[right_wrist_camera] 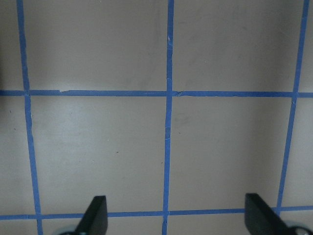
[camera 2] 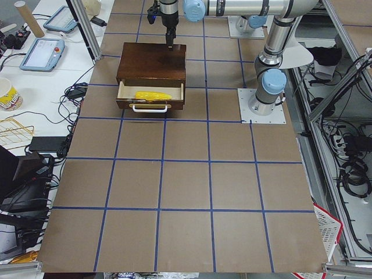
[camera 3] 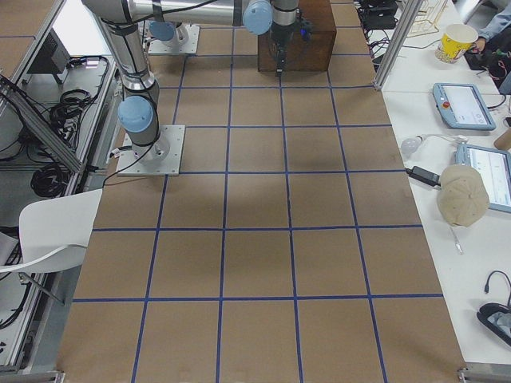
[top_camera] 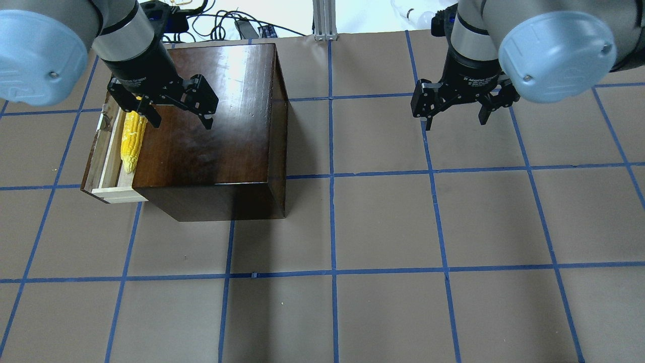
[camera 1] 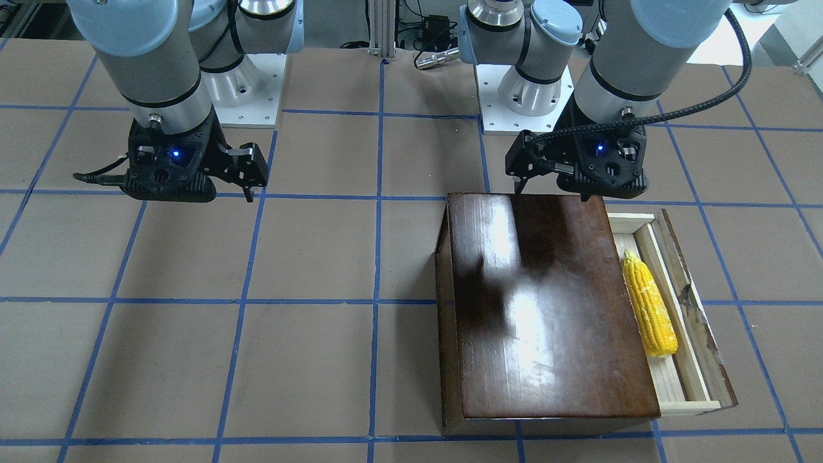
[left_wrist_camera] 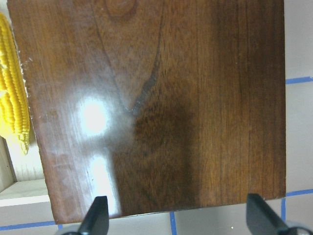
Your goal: Open drawer and put corn inside
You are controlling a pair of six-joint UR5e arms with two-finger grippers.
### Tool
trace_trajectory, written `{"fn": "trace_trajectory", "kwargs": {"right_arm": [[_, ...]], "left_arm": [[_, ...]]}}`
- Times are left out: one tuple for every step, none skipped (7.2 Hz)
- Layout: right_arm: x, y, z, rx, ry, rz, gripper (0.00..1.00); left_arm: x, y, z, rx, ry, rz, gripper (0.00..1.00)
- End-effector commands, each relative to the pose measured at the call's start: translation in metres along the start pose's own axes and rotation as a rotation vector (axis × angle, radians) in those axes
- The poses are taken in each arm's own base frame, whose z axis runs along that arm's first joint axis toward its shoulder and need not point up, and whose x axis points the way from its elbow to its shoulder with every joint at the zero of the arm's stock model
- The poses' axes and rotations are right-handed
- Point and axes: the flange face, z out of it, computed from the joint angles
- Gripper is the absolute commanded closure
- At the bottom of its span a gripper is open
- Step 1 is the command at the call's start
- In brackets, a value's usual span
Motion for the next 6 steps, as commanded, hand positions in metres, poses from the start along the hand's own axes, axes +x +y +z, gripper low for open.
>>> {"fn": "trace_trajectory", "kwargs": {"right_arm": [[0.0000, 0.0000, 0.0000, 0.000, 0.000, 0.000, 0.00], [0.0000, 0.0000, 0.0000, 0.000, 0.000, 0.000, 0.00], [0.0000, 0.0000, 0.0000, 0.000, 0.000, 0.000, 0.00], [0.0000, 0.0000, 0.0000, 0.000, 0.000, 0.000, 0.00], [0.0000, 0.0001, 0.0002, -0.002, 0.000, 0.000, 0.00], [0.0000, 0.0002, 0.0002, -0.002, 0.000, 0.000, 0.00]], "left_arm": [[-0.0003, -0.0021, 0.0026, -0.003, 0.000, 0.002, 0.00], [-0.0004, -0.0028, 0.0045, -0.009, 0.000, 0.002, 0.00], [-0.0003, -0.0036, 0.0050, -0.007, 0.002, 0.002, 0.00], [-0.0002, -0.0028, 0.0045, -0.009, 0.002, 0.002, 0.00], [0.0000, -0.0014, 0.0022, -0.004, 0.001, 0.000, 0.00], [0.0004, 0.0007, -0.0001, 0.000, 0.003, 0.000, 0.00]]}}
